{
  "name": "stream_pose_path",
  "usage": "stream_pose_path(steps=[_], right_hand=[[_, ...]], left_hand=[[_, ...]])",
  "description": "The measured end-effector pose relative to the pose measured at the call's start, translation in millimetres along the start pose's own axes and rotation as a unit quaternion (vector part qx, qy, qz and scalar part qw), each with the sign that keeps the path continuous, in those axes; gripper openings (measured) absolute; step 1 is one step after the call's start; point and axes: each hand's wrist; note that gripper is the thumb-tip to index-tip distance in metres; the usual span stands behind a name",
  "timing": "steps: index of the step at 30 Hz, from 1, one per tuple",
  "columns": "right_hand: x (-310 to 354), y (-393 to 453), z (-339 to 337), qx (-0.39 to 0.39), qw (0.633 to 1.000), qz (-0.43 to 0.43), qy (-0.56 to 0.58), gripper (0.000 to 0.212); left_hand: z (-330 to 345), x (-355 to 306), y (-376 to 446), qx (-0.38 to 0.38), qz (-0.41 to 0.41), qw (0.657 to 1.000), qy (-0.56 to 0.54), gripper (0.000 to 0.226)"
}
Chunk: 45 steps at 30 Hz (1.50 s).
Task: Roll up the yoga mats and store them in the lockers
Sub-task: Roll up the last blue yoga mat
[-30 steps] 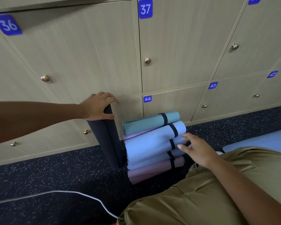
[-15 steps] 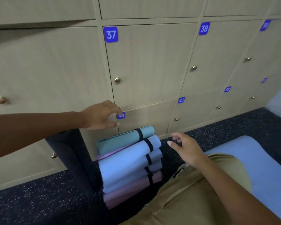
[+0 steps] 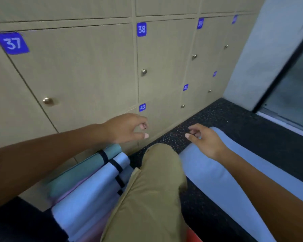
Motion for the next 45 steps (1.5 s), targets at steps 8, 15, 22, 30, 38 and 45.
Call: stream_pose_path(steps=[8, 15, 22, 30, 38, 45], right_hand=[[-101, -44, -13, -0.012, 0.99, 0.136, 0.023, 0.04], [-180, -48, 30, 0.042, 0.979, 0.198, 0.01, 0.044], [-253, 2, 111, 0.118, 0.971, 0.208, -0.003, 0.048], [-330, 71, 219, 0.136, 0.964, 0.222, -0.055, 0.055], [-412, 110, 285, 0.207, 0.941, 0.209, -0.168, 0.082], [-457, 102, 318, 0.268, 0.909, 0.218, -0.233, 0.123]], left_hand=[[66, -78, 82, 0.032, 0.058, 0.998, -0.009, 0.033], [125, -76, 156, 0.096, -0.026, 0.994, -0.039, 0.044], [164, -47, 222, 0.158, -0.058, 0.986, -0.005, 0.052], [192, -10, 256, 0.175, -0.137, 0.974, -0.042, 0.065], [208, -2, 264, 0.187, -0.202, 0.961, 0.007, 0.073], [221, -15, 276, 0.19, -0.227, 0.955, 0.025, 0.069]])
Point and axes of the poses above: each hand's wrist, its own y-axis towards the middle knuckle, its own z-axis out of the palm, x = y × z, and after that the axes turned 13 degrees about -z, right-handed
